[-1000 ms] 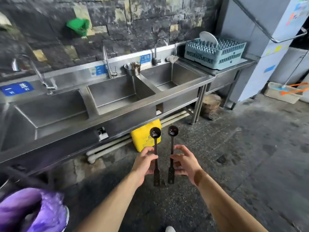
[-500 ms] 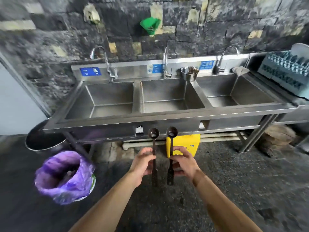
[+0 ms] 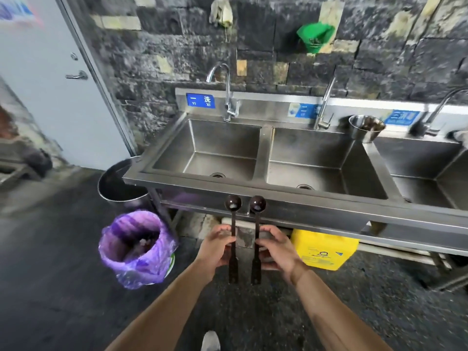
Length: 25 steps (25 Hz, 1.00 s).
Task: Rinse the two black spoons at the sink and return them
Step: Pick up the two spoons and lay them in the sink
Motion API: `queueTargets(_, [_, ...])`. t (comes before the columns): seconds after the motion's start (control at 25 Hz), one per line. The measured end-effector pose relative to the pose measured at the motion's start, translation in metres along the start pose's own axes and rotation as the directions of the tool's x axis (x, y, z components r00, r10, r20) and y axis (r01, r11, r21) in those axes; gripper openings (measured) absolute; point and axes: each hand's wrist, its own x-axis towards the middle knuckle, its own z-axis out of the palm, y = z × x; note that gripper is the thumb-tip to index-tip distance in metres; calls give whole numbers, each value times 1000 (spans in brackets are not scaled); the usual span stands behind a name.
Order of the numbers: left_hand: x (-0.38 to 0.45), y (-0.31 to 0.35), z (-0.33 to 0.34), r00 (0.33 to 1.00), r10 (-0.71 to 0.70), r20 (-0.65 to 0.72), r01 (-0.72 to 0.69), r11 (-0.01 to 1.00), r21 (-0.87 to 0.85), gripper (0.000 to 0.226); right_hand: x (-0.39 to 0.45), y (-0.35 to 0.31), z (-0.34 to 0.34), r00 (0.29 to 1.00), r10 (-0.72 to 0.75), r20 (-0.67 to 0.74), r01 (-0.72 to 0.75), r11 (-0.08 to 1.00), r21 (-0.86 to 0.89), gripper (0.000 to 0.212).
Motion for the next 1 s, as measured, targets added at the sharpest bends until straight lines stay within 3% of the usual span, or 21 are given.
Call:
queueTargets(0.56, [148,79,-117,1000,0,6,1,998,-57,16,154,-85,104,1000,-2,16,3,999,-45,23])
queueTargets(1.0, [244,130,-125,1000,-14,-27,13,998,-62,17,261,-128,121,999,20,40,-18,998,-54,21])
